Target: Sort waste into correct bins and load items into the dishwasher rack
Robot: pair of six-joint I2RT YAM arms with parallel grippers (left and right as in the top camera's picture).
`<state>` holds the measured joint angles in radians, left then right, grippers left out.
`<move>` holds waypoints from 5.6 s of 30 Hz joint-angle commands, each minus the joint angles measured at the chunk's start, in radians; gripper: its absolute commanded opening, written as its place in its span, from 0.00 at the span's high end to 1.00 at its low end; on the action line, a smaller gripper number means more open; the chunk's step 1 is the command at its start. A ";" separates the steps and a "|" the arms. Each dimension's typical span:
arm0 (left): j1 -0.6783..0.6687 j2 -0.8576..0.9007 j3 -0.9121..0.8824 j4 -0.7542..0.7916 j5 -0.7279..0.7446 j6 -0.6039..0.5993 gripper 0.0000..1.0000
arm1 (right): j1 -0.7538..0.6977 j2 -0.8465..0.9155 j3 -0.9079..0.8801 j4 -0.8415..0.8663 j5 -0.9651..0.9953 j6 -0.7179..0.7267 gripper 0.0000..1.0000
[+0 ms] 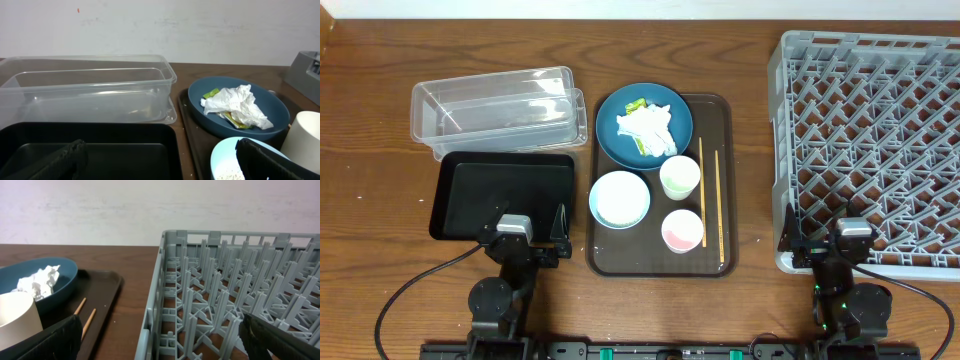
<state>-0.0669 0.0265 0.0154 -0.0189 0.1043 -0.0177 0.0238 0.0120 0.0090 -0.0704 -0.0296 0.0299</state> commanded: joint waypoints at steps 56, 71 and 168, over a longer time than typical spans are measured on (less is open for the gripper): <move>0.005 0.004 -0.011 -0.041 0.014 0.018 0.03 | 0.008 -0.005 -0.003 -0.001 0.003 -0.009 0.01; 0.005 0.164 0.109 -0.159 0.011 -0.161 0.03 | 0.007 0.033 0.137 -0.136 0.026 0.096 0.01; -0.272 1.772 1.324 -0.362 0.154 -0.187 0.94 | 0.008 0.719 0.842 -0.778 -0.056 0.097 0.01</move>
<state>-0.3702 1.9141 1.3296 -0.3637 0.3042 -0.2092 0.0238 0.7330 0.8314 -0.8482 -0.0788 0.1196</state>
